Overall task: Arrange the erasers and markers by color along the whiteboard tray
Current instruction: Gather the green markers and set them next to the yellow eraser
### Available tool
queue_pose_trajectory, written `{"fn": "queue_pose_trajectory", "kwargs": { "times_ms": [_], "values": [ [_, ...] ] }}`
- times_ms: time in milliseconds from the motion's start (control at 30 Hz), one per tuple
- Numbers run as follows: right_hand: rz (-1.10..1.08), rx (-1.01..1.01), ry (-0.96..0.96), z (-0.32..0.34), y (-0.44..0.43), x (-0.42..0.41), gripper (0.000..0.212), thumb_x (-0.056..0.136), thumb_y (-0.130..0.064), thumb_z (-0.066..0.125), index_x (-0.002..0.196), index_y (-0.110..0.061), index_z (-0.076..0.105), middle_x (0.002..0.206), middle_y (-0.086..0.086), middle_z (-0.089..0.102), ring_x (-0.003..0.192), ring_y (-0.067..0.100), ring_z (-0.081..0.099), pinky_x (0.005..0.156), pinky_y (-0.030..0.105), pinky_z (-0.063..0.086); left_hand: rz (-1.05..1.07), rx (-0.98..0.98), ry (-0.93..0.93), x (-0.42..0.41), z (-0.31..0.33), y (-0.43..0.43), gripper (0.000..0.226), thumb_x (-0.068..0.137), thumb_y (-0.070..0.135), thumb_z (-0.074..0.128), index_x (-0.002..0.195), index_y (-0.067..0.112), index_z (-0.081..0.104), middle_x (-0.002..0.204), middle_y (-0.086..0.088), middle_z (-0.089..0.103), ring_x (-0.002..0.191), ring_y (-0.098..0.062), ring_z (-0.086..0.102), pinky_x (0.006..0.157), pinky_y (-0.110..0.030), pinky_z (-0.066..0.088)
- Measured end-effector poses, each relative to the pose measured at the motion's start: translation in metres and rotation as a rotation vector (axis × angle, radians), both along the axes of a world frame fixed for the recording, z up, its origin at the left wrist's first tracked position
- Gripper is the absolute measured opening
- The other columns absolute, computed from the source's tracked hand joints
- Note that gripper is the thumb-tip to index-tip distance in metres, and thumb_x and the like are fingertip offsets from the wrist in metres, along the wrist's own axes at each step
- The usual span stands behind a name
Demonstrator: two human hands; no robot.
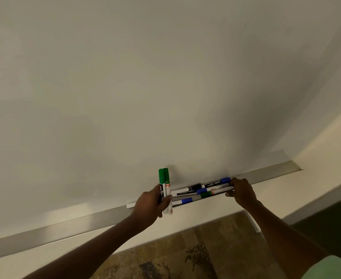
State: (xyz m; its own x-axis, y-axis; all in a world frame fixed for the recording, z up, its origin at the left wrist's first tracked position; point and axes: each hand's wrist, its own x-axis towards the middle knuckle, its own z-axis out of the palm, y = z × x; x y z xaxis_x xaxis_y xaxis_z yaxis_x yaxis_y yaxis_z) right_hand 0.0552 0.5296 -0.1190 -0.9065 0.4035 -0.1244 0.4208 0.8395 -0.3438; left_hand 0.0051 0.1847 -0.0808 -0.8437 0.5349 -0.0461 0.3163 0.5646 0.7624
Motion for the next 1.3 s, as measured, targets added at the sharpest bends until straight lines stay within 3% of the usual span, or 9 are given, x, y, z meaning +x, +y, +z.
{"fn": "queue_pose_trajectory", "kwargs": {
  "times_ms": [200, 433, 700, 933, 1000, 1067, 1133, 1233, 1300],
  "values": [
    [0.069, -0.006, 0.047, -0.004, 0.002, 0.002, 0.027, 0.082, -0.016, 0.073, 0.102, -0.001, 0.065, 0.1, 0.02, 0.068, 0.095, 0.031, 0.06, 0.083, 0.037, 0.051, 0.009, 0.007, -0.019, 0.002, -0.004, 0.002, 0.013, 0.094, 0.04, 0.05, 0.101, 0.031, 0.045, 0.071, 0.012, 0.064, 0.053, -0.008, 0.062, 0.059, -0.028, 0.057],
    [0.264, 0.342, -0.09, -0.002, 0.005, 0.002, 0.036, 0.095, -0.034, 0.053, 0.123, -0.011, 0.056, 0.118, 0.01, 0.062, 0.11, 0.023, 0.057, 0.094, 0.03, 0.046, 0.012, -0.005, -0.017, 0.004, -0.003, 0.002, 0.013, 0.094, 0.038, 0.051, 0.102, 0.029, 0.046, 0.067, 0.009, 0.063, 0.052, -0.009, 0.062, 0.058, -0.026, 0.055],
    [0.284, 0.36, -0.13, -0.003, 0.007, 0.0, 0.036, 0.096, -0.03, 0.052, 0.127, -0.012, 0.052, 0.121, 0.009, 0.059, 0.111, 0.021, 0.055, 0.096, 0.029, 0.046, 0.018, 0.003, -0.035, 0.005, -0.001, 0.003, 0.013, 0.094, 0.037, 0.052, 0.103, 0.03, 0.046, 0.07, 0.009, 0.065, 0.053, -0.011, 0.063, 0.06, -0.03, 0.057],
    [0.405, 0.572, -0.233, -0.005, 0.01, -0.002, 0.042, 0.101, -0.032, 0.04, 0.139, -0.014, 0.04, 0.132, 0.007, 0.056, 0.125, 0.022, 0.045, 0.103, 0.03, 0.039, 0.014, -0.01, -0.031, 0.006, -0.003, 0.006, 0.014, 0.095, 0.037, 0.052, 0.104, 0.029, 0.046, 0.072, 0.008, 0.066, 0.053, -0.011, 0.063, 0.06, -0.029, 0.057],
    [0.476, 0.635, -0.197, 0.0, 0.01, -0.001, 0.04, 0.097, -0.03, 0.052, 0.131, -0.011, 0.05, 0.124, 0.011, 0.062, 0.119, 0.026, 0.053, 0.099, 0.033, 0.043, 0.009, -0.015, -0.024, 0.006, -0.003, 0.008, 0.014, 0.094, 0.037, 0.051, 0.104, 0.029, 0.046, 0.072, 0.008, 0.066, 0.053, -0.01, 0.063, 0.059, -0.028, 0.057],
    [0.561, 0.731, -0.153, 0.004, 0.014, -0.002, 0.04, 0.069, -0.035, 0.085, 0.098, -0.01, 0.072, 0.086, 0.011, 0.074, 0.084, 0.024, 0.069, 0.072, 0.03, 0.056, 0.009, -0.013, -0.026, 0.006, -0.003, 0.009, 0.014, 0.094, 0.038, 0.052, 0.104, 0.028, 0.047, 0.073, 0.007, 0.066, 0.053, -0.01, 0.063, 0.059, -0.028, 0.057],
    [0.602, 0.793, -0.137, 0.01, 0.015, -0.005, 0.043, 0.051, -0.04, 0.093, 0.075, -0.009, 0.075, 0.067, 0.008, 0.073, 0.066, 0.022, 0.07, 0.061, 0.026, 0.056, 0.009, -0.008, -0.022, 0.006, -0.004, 0.01, 0.014, 0.094, 0.038, 0.052, 0.104, 0.029, 0.047, 0.071, 0.007, 0.066, 0.053, -0.009, 0.062, 0.059, -0.028, 0.057],
    [0.593, 0.775, -0.253, 0.005, 0.023, -0.01, 0.037, 0.094, -0.039, 0.053, 0.118, -0.011, 0.061, 0.12, 0.01, 0.066, 0.115, 0.025, 0.056, 0.099, 0.034, 0.041, 0.002, -0.01, -0.014, 0.006, -0.004, 0.009, 0.013, 0.094, 0.038, 0.052, 0.103, 0.03, 0.047, 0.07, 0.007, 0.065, 0.053, -0.008, 0.062, 0.06, -0.029, 0.056],
    [0.607, 0.733, -0.304, 0.005, 0.027, -0.01, 0.039, 0.1, -0.037, 0.039, 0.129, -0.014, 0.052, 0.134, 0.007, 0.057, 0.127, 0.025, 0.045, 0.107, 0.035, 0.032, 0.0, -0.009, -0.009, 0.006, -0.005, 0.009, 0.013, 0.094, 0.038, 0.052, 0.103, 0.03, 0.047, 0.069, 0.008, 0.065, 0.053, -0.007, 0.062, 0.059, -0.029, 0.056]
  ]
}}
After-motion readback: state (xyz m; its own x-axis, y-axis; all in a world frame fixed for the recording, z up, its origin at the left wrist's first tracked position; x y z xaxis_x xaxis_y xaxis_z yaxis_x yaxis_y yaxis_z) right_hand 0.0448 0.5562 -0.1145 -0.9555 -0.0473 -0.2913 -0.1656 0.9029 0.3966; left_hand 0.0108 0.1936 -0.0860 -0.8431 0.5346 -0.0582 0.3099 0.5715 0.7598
